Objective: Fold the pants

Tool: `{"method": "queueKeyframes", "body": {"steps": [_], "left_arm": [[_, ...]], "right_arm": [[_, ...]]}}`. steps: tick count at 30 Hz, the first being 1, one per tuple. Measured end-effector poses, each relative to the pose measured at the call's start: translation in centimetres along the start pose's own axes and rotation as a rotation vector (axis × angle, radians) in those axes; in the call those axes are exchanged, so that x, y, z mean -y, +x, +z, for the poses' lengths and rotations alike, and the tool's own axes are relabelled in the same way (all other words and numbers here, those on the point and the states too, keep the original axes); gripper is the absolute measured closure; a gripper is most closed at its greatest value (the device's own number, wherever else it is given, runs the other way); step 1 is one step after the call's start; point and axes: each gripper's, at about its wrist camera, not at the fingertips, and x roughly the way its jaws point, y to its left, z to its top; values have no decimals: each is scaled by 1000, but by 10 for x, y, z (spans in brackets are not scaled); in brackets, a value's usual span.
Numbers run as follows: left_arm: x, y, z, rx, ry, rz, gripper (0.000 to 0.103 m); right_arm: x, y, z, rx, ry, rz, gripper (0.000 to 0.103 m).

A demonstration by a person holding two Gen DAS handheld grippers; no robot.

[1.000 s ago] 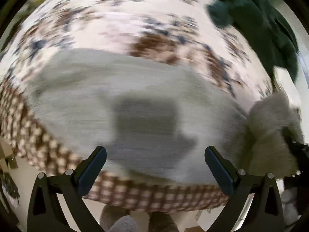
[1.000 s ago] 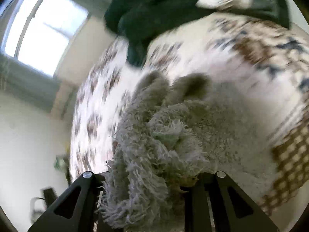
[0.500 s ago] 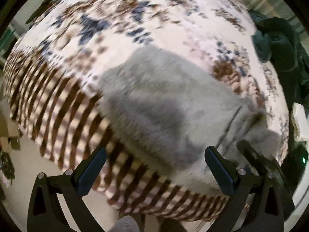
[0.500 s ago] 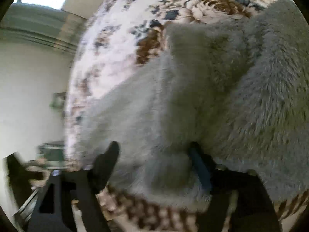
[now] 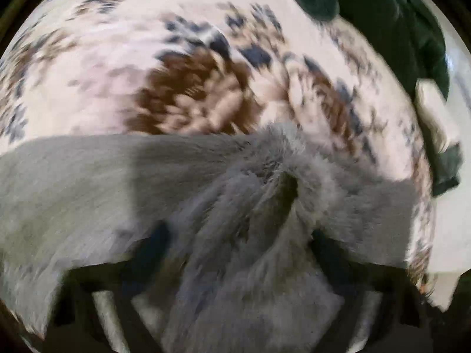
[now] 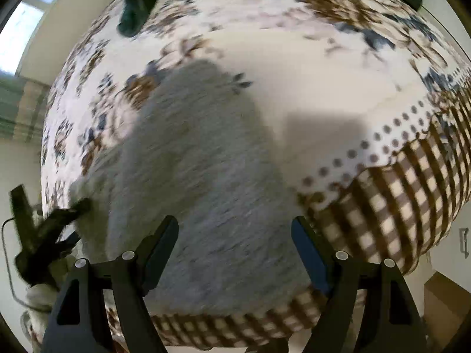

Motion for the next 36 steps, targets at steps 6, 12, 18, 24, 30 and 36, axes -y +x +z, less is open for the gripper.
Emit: {"method": "queueKeyframes", "body": {"steps": [6, 12, 18, 24, 30, 36], "left_arm": [[-17, -46, -22, 122, -5, -47, 93], [-59, -52, -36, 99, -157, -34, 93], [-52, -50, -36, 91, -224, -115, 88], [-52, -67, -63, 67, -292, -176, 37], [-43, -55, -106, -18, -282, -124, 51], [-51, -41, -131, -34, -288, -109, 86]], "right_arm": [[25, 21, 21, -46, 18, 26, 22], [25, 74, 23, -198, 25, 103, 46], [25, 62, 33, -116, -27, 25, 79], [43, 52, 38, -238, 31, 112, 45], [54, 38, 10, -309, 23, 147, 43], [72, 49, 3, -297, 47, 43, 74]]}}
